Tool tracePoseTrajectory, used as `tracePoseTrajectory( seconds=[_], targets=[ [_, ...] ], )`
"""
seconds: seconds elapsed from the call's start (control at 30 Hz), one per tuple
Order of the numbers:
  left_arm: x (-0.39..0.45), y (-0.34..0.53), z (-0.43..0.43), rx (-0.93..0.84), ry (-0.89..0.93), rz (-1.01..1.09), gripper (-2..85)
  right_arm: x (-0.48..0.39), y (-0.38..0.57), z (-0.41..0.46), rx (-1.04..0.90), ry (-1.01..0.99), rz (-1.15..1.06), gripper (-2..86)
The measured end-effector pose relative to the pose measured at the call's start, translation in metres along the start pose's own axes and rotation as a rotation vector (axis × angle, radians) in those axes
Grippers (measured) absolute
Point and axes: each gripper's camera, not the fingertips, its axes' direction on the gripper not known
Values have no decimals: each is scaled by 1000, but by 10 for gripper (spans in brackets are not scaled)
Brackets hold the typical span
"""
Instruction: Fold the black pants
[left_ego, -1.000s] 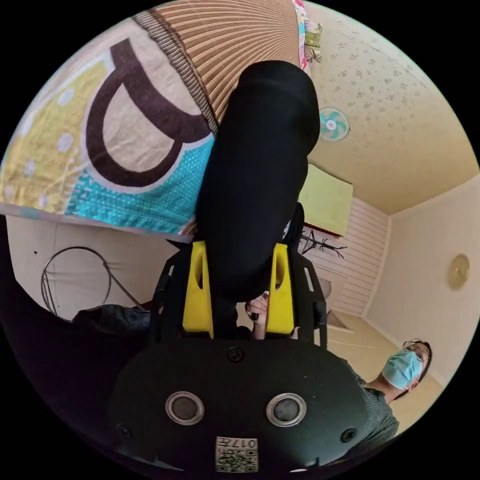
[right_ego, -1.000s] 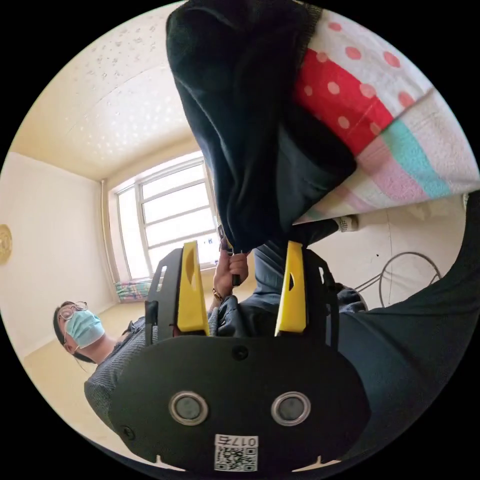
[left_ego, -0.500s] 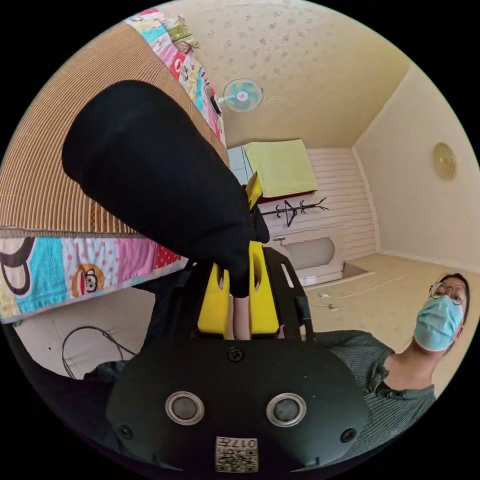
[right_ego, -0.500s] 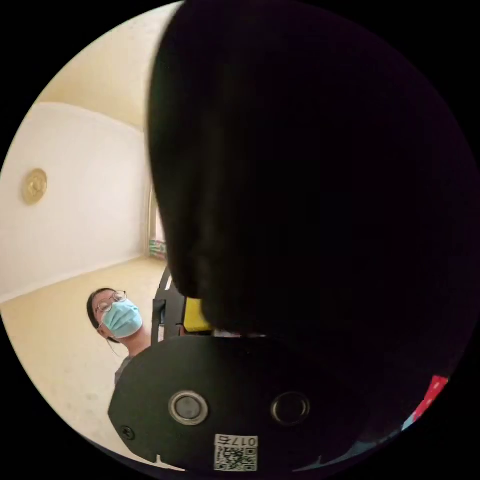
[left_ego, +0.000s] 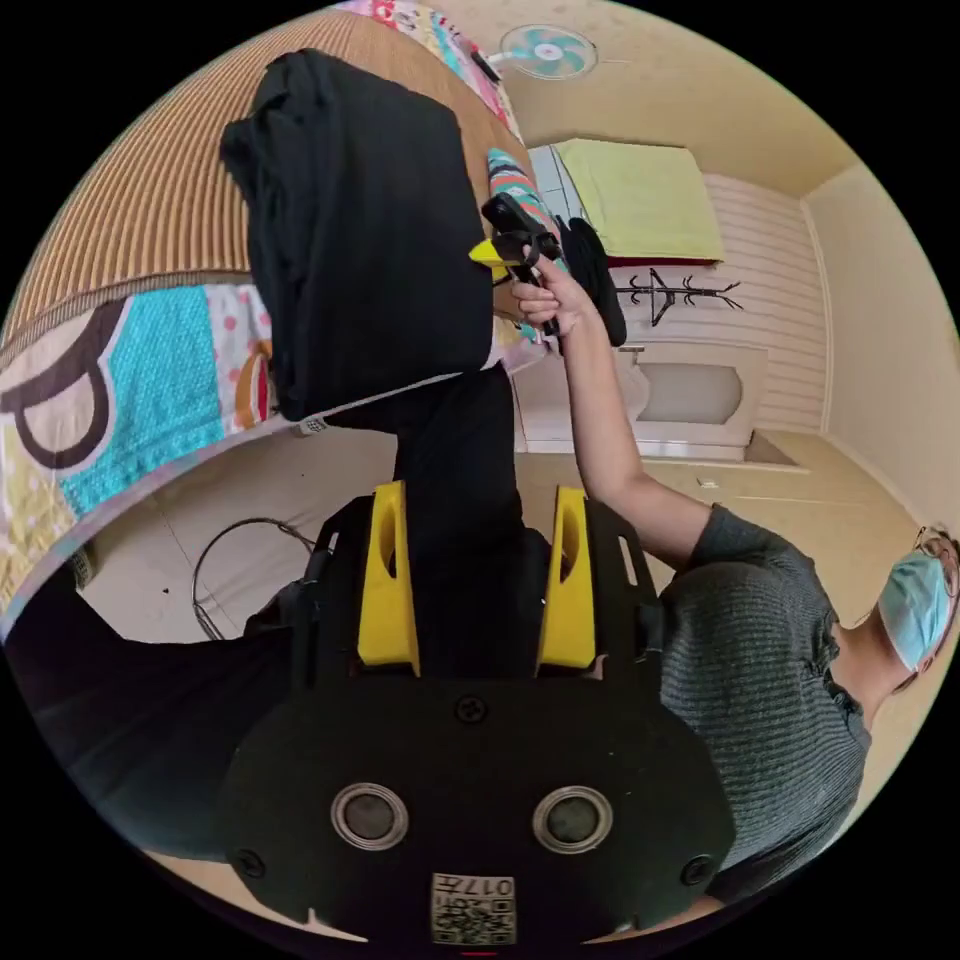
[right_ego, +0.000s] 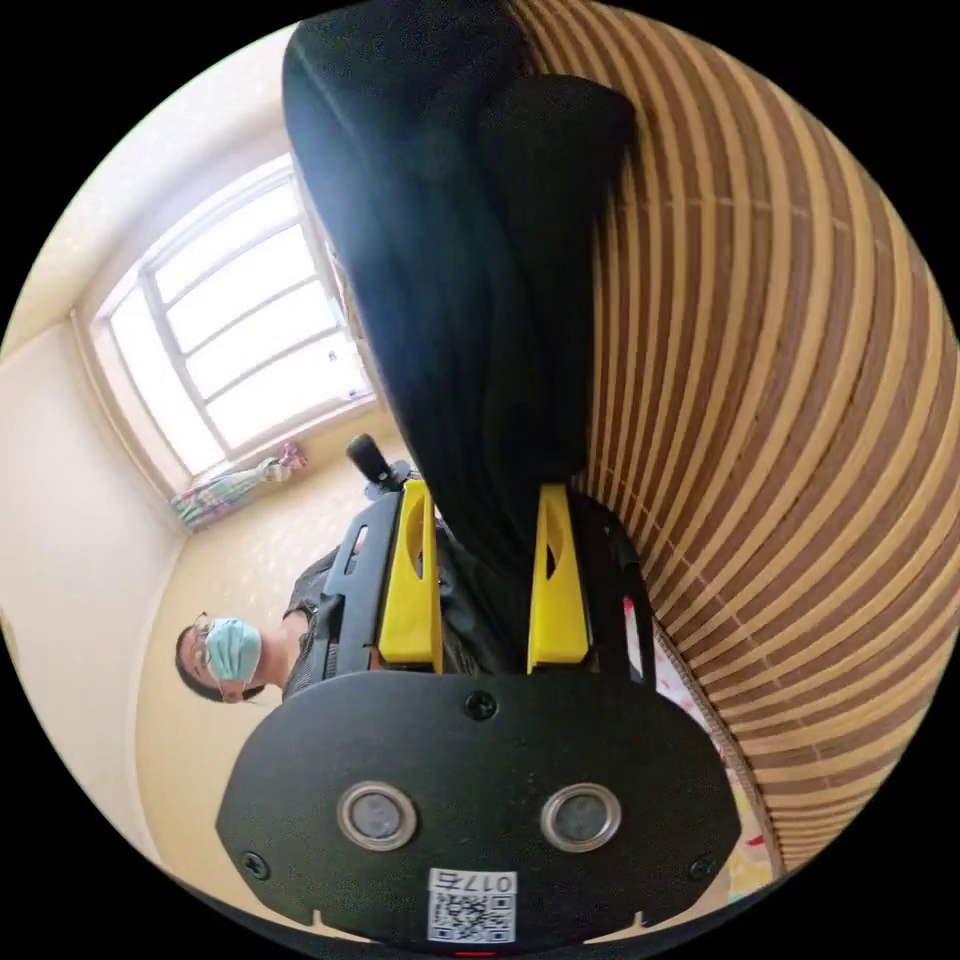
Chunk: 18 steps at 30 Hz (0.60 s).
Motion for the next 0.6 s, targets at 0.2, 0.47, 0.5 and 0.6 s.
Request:
tracePoseTrajectory(
  seconds=[0.2, 0.47, 0.5, 0.6],
  targets=[
    [-65, -23, -33, 189, 9, -147, 226, 13, 125, 34, 379, -21, -128, 130],
    [-98, -85, 37, 89, 687, -322, 63, 68, 188, 143, 469, -144, 9, 291],
    [-93, -87, 41, 83, 719, -306, 63, 69, 187, 157, 530, -253, -73, 298],
    [-55, -96, 55, 36, 630, -216, 59, 71, 162, 188, 627, -449, -234, 310]
  ],
)
